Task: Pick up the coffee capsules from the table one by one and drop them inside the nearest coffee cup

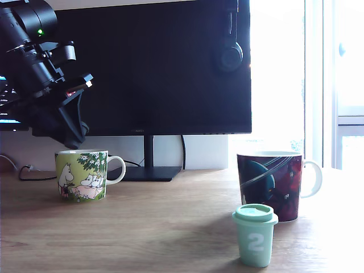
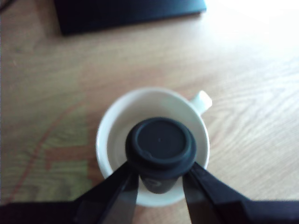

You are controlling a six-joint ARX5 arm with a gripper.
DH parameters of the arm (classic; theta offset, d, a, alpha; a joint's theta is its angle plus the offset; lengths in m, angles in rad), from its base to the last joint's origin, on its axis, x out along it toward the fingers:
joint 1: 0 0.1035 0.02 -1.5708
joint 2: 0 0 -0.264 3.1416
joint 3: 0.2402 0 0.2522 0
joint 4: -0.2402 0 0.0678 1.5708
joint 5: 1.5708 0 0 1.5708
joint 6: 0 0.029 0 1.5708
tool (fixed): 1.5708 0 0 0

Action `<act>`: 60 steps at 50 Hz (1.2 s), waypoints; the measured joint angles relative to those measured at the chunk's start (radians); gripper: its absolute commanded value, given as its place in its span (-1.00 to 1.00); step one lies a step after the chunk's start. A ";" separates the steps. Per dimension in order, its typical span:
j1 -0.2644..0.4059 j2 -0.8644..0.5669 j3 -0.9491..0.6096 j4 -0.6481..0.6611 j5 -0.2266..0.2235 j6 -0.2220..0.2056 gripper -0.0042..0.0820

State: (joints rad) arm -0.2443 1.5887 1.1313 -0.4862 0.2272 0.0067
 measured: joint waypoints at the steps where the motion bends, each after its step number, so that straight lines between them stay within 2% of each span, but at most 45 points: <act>1: 0.000 0.000 0.000 0.004 0.000 0.000 -0.64; 19: 0.000 0.000 0.000 0.012 0.000 0.000 -0.64; 21: 0.000 0.000 0.000 0.012 0.000 0.000 -0.59; 23: 0.000 0.000 0.000 0.013 0.000 0.000 -0.37; 27: 0.000 0.000 0.000 0.015 0.000 0.004 0.52; 29: 0.000 0.000 0.000 0.015 -0.002 0.008 0.88; 30: 0.000 0.000 0.000 0.015 -0.002 0.008 0.98; 33: 0.000 0.000 0.000 0.015 -0.004 0.003 0.88; 57: 0.000 0.000 0.000 0.015 0.007 0.023 0.86; 60: 0.000 0.000 0.000 0.015 0.007 0.023 0.79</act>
State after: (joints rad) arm -0.2443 1.5887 1.1313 -0.4709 0.2344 0.0299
